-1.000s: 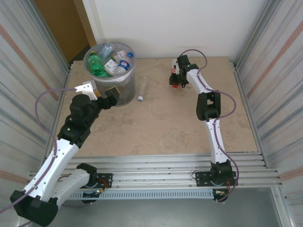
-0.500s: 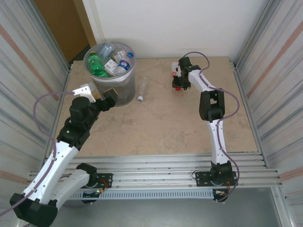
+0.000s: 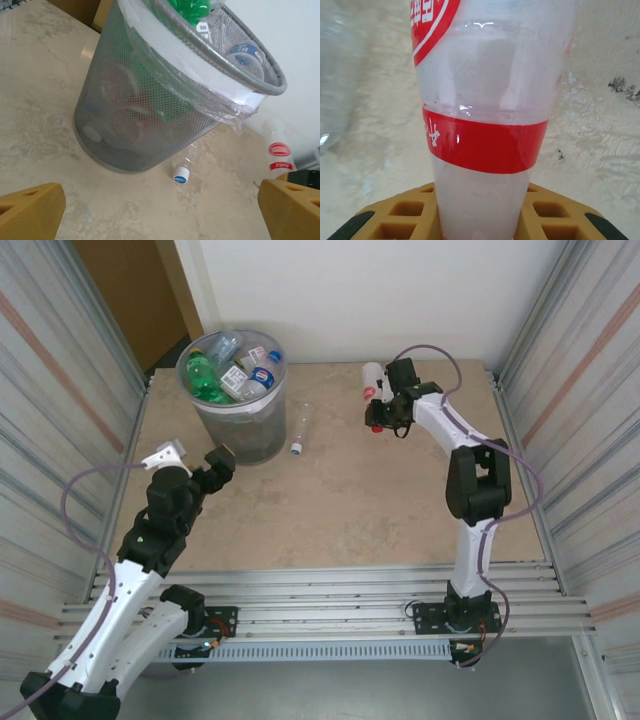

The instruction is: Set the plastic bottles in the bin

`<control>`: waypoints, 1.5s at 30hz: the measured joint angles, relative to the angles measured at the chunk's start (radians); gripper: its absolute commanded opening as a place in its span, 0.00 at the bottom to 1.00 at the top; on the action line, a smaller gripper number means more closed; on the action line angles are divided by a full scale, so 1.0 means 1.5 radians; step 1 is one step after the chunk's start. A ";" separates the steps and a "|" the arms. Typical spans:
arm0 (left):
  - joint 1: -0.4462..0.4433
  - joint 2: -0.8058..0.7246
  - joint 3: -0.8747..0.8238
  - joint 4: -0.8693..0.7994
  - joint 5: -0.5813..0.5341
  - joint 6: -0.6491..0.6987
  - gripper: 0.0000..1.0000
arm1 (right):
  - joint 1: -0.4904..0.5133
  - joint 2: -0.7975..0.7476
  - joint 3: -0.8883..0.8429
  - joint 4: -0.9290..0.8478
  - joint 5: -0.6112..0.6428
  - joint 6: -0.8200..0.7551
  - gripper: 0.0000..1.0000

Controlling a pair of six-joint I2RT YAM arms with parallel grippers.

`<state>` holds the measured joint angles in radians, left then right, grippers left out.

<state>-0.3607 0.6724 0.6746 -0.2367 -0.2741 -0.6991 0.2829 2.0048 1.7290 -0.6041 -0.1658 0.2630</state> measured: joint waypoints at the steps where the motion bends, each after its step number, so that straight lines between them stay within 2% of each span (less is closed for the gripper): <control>1: 0.000 -0.001 -0.003 -0.002 0.000 -0.003 0.99 | 0.005 -0.018 -0.008 0.005 0.000 0.000 0.13; 9: 0.000 -0.002 -0.032 0.001 0.012 -0.017 0.99 | 0.070 -0.123 -0.033 0.019 -0.011 0.011 0.14; 15: 0.000 0.009 -0.047 0.004 0.026 -0.025 0.99 | 0.125 -0.171 -0.033 0.020 -0.013 0.015 0.14; 22: 0.000 0.021 -0.053 0.024 0.043 -0.026 0.99 | 0.158 -0.202 -0.033 0.035 -0.030 0.033 0.14; 34: 0.000 0.025 -0.053 0.051 0.079 -0.020 0.99 | 0.183 -0.203 0.005 0.065 -0.116 0.088 0.15; 39: 0.000 0.025 -0.053 0.051 0.086 -0.013 0.99 | 0.187 -0.185 0.064 0.092 -0.174 0.120 0.15; 45: 0.000 0.030 -0.053 0.056 0.099 -0.008 0.99 | 0.203 -0.114 0.160 0.109 -0.228 0.154 0.16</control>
<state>-0.3603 0.7177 0.5949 -0.1532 -0.1257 -0.7105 0.5877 1.8339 1.9697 -0.4408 -0.5076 0.4946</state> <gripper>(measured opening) 0.987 0.311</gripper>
